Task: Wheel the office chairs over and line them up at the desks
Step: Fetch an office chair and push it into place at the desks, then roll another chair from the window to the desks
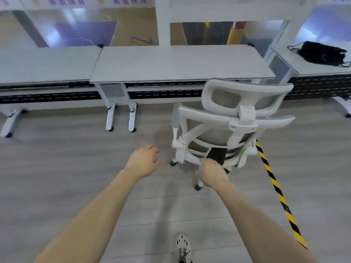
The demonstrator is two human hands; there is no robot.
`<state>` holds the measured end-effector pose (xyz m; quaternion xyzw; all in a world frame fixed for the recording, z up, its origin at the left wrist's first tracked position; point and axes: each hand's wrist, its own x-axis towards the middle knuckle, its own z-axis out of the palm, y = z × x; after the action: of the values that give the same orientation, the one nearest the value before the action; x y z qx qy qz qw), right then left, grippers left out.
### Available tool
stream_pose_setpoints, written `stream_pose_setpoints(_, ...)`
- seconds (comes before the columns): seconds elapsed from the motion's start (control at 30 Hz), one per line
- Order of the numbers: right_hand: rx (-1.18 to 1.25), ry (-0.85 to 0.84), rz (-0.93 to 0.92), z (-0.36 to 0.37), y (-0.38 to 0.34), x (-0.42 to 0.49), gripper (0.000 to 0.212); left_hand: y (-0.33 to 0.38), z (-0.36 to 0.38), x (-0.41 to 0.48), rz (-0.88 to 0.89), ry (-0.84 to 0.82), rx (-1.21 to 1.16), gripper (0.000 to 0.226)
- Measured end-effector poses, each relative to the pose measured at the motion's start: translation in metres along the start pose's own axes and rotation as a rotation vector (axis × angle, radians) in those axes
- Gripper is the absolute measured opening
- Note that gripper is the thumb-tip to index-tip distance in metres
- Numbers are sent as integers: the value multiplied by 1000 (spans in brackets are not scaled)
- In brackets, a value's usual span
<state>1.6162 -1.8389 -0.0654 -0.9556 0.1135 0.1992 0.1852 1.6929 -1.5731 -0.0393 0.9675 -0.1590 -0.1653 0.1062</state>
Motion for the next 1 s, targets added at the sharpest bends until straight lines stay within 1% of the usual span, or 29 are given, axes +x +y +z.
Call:
stream_pose_setpoints(0.13, -178, -89, -299, 27, -122, 8, 51, -110, 5, -103, -327, 8, -68, 47)
stream_pose_setpoints(0.23, -294, -143, -564, 65, -225, -16, 55, -188, 13, -209, -556, -5, -96, 49)
stream_pose_setpoints(0.3, -354, -198, -701, 98, -295, -50, 62, -229, 19, -289, -697, 5, -126, 50)
stream_pose_setpoints(0.43, -470, -297, -942, 184, -423, -146, 62, -291, 39, -461, -933, 32, -201, 51)
stream_pose_setpoints(0.5, -508, -357, -1036, 228, -477, -200, 67, -314, 49, -543, -1042, 61, -223, 52)
stream_pose_setpoints(0.6, -575, -423, -1205, 286, -549, -281, 73, -341, 63, -654, -1181, 90, -255, 53)
stream_pose_setpoints(0.73, -661, -492, -1355, 358, -628, -381, 71, -377, 88, -784, -1344, 173, -308, 52)
stream_pose_setpoints(0.87, -737, -536, -1476, 424, -701, -460, 69, -421, 114, -883, -1468, 249, -370, 51)
stream_pose_setpoints(1.0, -779, -570, -1577, 496, -785, -526, 68, -480, 140, -963, -1578, 248, -430, 50)
